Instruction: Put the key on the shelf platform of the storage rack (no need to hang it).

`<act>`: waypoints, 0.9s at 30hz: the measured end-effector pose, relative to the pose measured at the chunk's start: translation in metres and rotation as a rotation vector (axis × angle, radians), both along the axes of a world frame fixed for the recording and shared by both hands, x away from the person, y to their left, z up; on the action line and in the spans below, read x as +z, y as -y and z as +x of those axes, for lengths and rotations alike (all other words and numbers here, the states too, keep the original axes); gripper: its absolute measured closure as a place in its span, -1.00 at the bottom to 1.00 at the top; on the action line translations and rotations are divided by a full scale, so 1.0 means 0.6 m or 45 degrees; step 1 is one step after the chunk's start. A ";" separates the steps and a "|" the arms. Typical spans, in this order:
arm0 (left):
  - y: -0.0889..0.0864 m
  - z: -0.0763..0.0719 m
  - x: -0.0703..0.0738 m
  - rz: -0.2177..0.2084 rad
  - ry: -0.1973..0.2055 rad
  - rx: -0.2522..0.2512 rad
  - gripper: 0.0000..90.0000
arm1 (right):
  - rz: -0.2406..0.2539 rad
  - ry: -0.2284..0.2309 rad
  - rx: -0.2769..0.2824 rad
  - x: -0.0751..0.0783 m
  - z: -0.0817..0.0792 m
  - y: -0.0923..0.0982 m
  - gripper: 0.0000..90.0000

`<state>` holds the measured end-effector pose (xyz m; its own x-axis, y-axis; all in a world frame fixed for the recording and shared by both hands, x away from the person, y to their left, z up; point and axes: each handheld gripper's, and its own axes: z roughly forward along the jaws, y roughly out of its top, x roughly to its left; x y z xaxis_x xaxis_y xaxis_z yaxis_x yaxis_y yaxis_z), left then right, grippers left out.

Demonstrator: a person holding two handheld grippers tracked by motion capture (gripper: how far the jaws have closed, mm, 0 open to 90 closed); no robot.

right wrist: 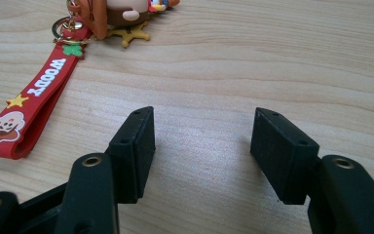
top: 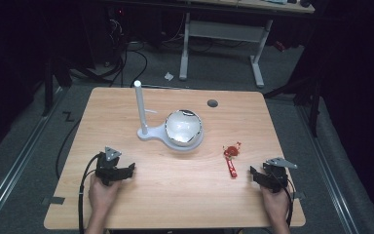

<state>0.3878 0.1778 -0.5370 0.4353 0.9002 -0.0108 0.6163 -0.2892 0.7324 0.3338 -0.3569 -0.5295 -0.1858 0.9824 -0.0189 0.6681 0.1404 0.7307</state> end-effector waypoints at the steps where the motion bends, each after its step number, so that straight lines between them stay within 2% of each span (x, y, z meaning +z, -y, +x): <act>1: 0.000 0.000 0.000 0.000 0.000 0.000 -0.59 | 0.000 0.000 0.000 0.000 0.000 0.000 -0.06; 17: -0.001 0.000 0.000 -0.004 -0.002 -0.001 -0.58 | 0.003 -0.006 -0.004 0.000 0.001 -0.004 -0.15; 22: -0.001 0.001 0.000 -0.006 -0.004 -0.002 -0.58 | 0.003 -0.009 0.006 0.002 0.001 -0.005 -0.05; 24: -0.001 0.001 0.000 -0.004 -0.005 -0.003 -0.58 | 0.046 -0.027 0.027 0.006 0.003 -0.009 -0.04; 27: -0.001 0.001 0.000 -0.005 -0.005 -0.002 -0.58 | 0.074 -0.022 0.066 0.013 0.005 -0.020 -0.04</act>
